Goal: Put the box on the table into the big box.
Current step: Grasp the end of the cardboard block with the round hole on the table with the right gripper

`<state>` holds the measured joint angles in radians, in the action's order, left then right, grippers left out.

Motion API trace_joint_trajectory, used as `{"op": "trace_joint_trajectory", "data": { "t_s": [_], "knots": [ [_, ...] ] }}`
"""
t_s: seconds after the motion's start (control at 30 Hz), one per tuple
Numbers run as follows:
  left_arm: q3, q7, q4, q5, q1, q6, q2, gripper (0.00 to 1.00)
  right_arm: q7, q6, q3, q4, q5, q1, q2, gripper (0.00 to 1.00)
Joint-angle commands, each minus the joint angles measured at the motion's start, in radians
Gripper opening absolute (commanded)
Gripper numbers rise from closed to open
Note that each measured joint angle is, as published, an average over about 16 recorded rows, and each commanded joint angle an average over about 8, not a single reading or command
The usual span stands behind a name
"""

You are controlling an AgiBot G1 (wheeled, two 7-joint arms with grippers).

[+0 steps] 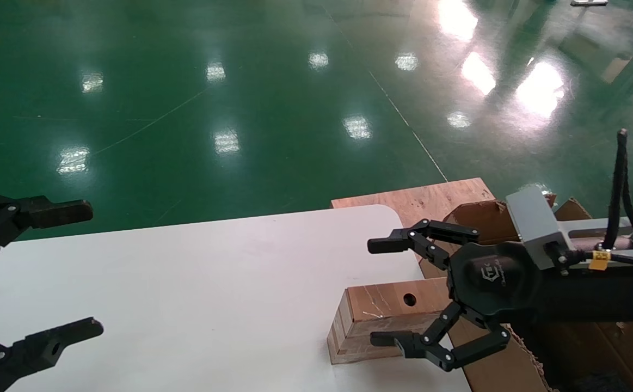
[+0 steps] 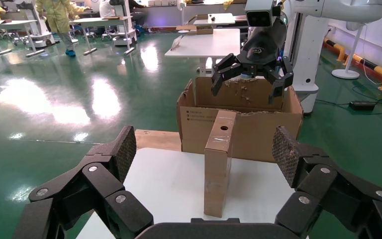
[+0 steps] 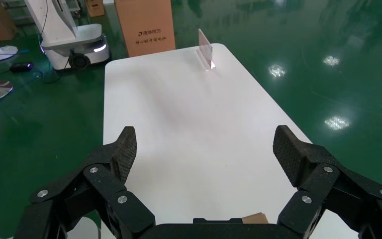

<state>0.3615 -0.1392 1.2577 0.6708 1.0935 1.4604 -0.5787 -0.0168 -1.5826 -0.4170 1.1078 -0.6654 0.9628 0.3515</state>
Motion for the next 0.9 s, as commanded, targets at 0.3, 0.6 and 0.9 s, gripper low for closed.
{"op": "trace_joint_trajectory", "data": {
  "t_s": [0.3,0.6,0.9],
  "knots": [
    [0.0,0.0,0.0,0.0,0.0,0.0,0.0,1.0,0.066,-0.008,-0.061,-0.052,-0.027,0.035,0.02,1.0],
    [0.0,0.0,0.0,0.0,0.0,0.0,0.0,1.0,0.154,-0.005,-0.146,-0.168,-0.05,0.073,0.0,1.0],
    [0.0,0.0,0.0,0.0,0.0,0.0,0.0,1.0,0.213,-0.003,-0.212,-0.253,-0.077,0.097,0.007,1.0]
  ]
}}
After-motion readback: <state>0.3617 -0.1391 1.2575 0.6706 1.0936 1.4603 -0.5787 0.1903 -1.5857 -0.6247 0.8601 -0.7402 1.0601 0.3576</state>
